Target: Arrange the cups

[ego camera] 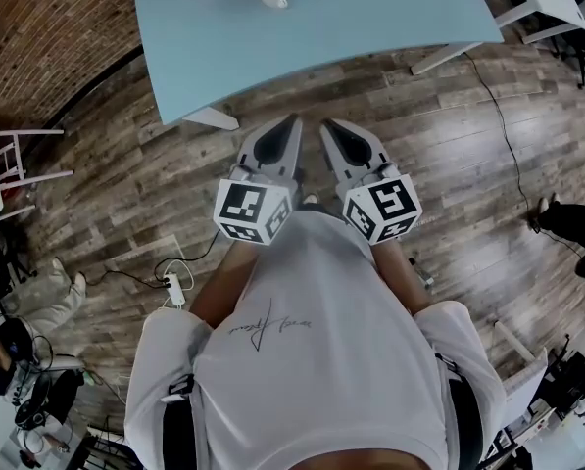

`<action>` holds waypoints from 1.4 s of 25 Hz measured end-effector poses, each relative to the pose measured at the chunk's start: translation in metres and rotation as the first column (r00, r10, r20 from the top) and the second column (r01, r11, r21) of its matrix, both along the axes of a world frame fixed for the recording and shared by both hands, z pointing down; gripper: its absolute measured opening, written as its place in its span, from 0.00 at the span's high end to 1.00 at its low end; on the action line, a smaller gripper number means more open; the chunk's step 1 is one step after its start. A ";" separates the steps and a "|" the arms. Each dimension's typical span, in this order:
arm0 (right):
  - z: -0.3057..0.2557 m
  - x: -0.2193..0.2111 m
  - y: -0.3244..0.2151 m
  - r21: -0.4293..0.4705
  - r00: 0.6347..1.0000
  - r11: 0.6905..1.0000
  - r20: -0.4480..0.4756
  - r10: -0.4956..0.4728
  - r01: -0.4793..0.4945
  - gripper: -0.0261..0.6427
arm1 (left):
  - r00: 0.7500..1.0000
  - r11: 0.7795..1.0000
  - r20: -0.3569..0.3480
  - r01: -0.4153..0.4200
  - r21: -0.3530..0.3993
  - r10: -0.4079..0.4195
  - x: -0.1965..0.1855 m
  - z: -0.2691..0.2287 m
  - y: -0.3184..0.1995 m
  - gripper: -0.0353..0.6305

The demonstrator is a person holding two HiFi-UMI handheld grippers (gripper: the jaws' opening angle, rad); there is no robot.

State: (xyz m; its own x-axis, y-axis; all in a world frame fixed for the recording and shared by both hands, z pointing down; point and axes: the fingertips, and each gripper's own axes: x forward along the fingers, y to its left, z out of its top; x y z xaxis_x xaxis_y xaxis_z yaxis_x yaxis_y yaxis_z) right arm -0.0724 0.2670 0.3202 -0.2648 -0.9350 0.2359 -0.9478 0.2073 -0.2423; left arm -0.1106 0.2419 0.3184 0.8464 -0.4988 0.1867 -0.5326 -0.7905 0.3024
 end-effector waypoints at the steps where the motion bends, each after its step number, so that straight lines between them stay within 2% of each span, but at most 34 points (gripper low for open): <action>1: -0.001 0.002 -0.006 -0.001 1.000 1.000 -0.001 0.001 -0.001 0.93 | 1.000 1.000 0.000 0.002 -0.001 -0.002 0.001 -0.001 -0.007 0.94; 10: -0.004 0.014 -0.061 -0.010 1.000 1.000 -0.011 0.006 -0.007 0.93 | 1.000 1.000 -0.003 -0.014 -0.009 0.014 0.016 -0.002 -0.063 0.94; 20: -0.009 0.012 -0.111 0.002 1.000 1.000 -0.027 0.013 -0.013 0.93 | 0.998 0.999 -0.038 -0.041 0.006 0.041 0.017 -0.010 -0.111 0.94; 35: -0.016 0.009 -0.146 0.017 0.999 1.000 -0.044 -0.018 0.019 0.93 | 0.999 1.000 -0.044 -0.015 0.011 0.015 0.019 -0.013 -0.142 0.94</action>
State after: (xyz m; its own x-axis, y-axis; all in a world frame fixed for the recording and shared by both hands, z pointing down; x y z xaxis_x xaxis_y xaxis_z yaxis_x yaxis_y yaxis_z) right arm -0.0635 0.1210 0.3046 -0.2718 -0.9341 0.2316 -0.9534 0.2287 -0.1966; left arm -0.0913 0.1003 0.3053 0.8612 -0.4876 0.1435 -0.5067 -0.8016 0.3173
